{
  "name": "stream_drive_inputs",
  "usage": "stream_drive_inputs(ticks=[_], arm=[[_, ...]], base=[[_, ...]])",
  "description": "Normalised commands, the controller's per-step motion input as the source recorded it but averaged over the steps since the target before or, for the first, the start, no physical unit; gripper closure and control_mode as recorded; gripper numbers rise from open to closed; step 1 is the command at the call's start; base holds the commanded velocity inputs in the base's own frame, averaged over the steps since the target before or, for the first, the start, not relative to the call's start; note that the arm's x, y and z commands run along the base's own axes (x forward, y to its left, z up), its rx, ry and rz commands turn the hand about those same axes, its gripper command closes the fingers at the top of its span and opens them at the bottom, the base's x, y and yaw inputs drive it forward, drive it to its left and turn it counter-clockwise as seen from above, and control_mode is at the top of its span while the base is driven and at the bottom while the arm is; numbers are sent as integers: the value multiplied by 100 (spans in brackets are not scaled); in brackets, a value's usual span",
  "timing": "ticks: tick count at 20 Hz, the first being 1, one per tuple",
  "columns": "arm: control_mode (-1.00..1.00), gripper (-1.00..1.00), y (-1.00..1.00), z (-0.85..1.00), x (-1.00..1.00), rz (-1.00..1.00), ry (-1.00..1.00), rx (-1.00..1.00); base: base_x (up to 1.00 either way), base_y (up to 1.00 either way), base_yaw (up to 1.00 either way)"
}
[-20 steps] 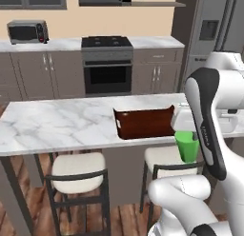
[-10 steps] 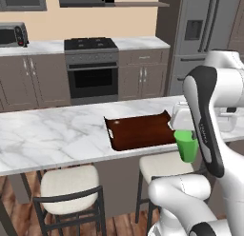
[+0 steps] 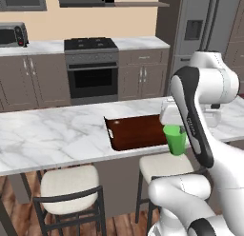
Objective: There is a tray on the dining counter. Grab the cup, mug, and pitcher and place them on the tray. The pitcher may be placed next to the tray if it cannot fit the tray.
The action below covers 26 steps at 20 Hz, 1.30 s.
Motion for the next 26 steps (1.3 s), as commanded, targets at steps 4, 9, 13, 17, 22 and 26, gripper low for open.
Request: stream_drive_inputs(ticks=[4, 9, 13, 17, 22, 26], arm=[[-100, 100, 12, -17, 100, 0, 0, 0], [-100, 100, 3, -25, 100, 0, 0, 5], [-100, 100, 6, -23, 100, 0, 0, 4], [-100, 100, 9, -32, 89, 0, 0, 1], [-100, 100, 24, -29, 95, 0, 0, 0], [-100, 100, 20, -31, 95, 0, 0, 1]], base=[[0, 0, 0], [0, 0, 0], [0, 0, 0], [0, 0, 0], [0, 0, 0], [0, 0, 0]])
